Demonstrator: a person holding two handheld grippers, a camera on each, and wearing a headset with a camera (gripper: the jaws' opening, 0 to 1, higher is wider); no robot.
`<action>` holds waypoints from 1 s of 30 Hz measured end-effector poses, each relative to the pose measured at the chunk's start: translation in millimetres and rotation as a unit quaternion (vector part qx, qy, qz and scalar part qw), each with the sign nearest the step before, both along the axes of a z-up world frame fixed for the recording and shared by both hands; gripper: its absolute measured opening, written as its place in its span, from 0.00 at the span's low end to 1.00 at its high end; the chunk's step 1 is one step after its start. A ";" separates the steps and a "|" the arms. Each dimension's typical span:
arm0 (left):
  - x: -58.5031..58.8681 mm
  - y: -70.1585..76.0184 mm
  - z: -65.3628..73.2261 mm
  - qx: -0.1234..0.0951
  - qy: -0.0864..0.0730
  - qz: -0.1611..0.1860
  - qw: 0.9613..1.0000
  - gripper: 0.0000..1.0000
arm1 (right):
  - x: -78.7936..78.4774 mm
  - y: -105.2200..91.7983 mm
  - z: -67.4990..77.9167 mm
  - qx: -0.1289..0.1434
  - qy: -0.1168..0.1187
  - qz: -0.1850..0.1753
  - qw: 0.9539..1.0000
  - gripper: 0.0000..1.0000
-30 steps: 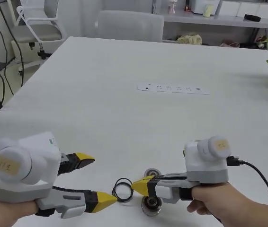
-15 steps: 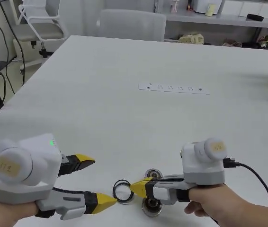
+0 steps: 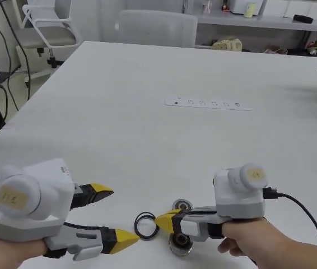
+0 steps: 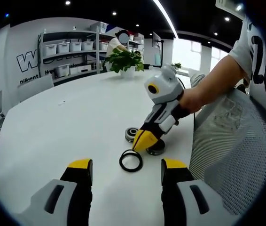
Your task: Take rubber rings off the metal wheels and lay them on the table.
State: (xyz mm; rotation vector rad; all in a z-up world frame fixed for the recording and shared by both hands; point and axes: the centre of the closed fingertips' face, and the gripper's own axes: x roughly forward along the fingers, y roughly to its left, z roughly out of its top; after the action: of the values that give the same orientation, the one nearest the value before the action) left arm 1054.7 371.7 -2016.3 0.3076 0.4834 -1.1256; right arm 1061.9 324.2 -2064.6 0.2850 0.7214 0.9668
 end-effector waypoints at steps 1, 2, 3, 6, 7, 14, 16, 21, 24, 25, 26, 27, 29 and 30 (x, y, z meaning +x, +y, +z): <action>-0.1 0.0 -0.3 0.000 0.000 0.000 1.000 0.56 | 0.5 -0.5 -0.2 -0.001 -0.001 -0.001 1.000 0.00; -0.1 0.1 -0.4 0.000 0.000 0.001 1.000 0.56 | 0.7 -0.9 -0.4 -0.002 -0.001 -0.002 1.000 0.00; 0.0 0.3 -0.6 0.001 0.001 0.001 1.000 0.56 | 1.2 -1.3 -0.7 -0.002 -0.001 -0.003 1.000 0.00; 0.4 0.7 -1.3 0.000 0.002 0.002 1.000 0.56 | 1.9 -1.8 -1.0 -0.003 -0.002 -0.005 1.000 0.02; 0.3 0.7 -1.6 0.001 0.003 0.002 1.000 0.56 | 2.2 -1.9 -1.1 -0.003 -0.002 -0.005 1.000 0.02; 0.6 0.1 -1.3 0.000 0.002 0.001 1.000 0.56 | 2.4 -3.1 -0.2 -0.006 -0.005 -0.005 1.000 0.05; 0.5 -0.3 -0.8 0.000 0.002 0.000 1.000 0.56 | 2.6 -4.2 2.0 -0.005 -0.007 -0.006 1.000 0.06; 0.2 -2.0 0.8 -0.002 0.001 -0.001 1.000 0.56 | 3.2 -6.5 9.1 -0.002 -0.013 -0.007 1.000 0.07; -0.2 -3.6 2.2 -0.003 0.001 -0.002 1.000 0.56 | 3.7 -9.9 14.2 0.000 -0.017 -0.012 1.000 0.09; -0.5 -4.4 2.6 -0.003 0.000 -0.004 1.000 0.56 | 3.3 -10.7 16.0 0.000 -0.019 -0.012 1.000 0.09; -0.7 -5.1 3.2 -0.002 -0.001 -0.005 1.000 0.56 | 2.5 -12.1 18.7 0.000 -0.022 -0.012 1.000 0.10; -0.8 -6.3 4.2 -0.003 -0.001 -0.006 1.000 0.56 | 1.8 -13.1 20.5 0.000 -0.023 -0.012 1.000 0.10; -1.0 -8.1 6.1 -0.005 -0.002 -0.006 1.000 0.56 | 0.1 -16.0 23.5 -0.003 -0.028 -0.011 1.000 0.11; -1.1 -8.7 6.7 -0.006 -0.002 -0.007 1.000 0.56 | -0.5 -17.4 24.5 -0.005 -0.030 -0.011 0.999 0.12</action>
State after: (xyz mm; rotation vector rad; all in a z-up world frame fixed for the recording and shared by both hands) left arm 1053.5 363.0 -2009.6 0.3037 0.4715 -1.1406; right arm 1061.4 306.9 -2040.2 0.2540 0.6665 0.9473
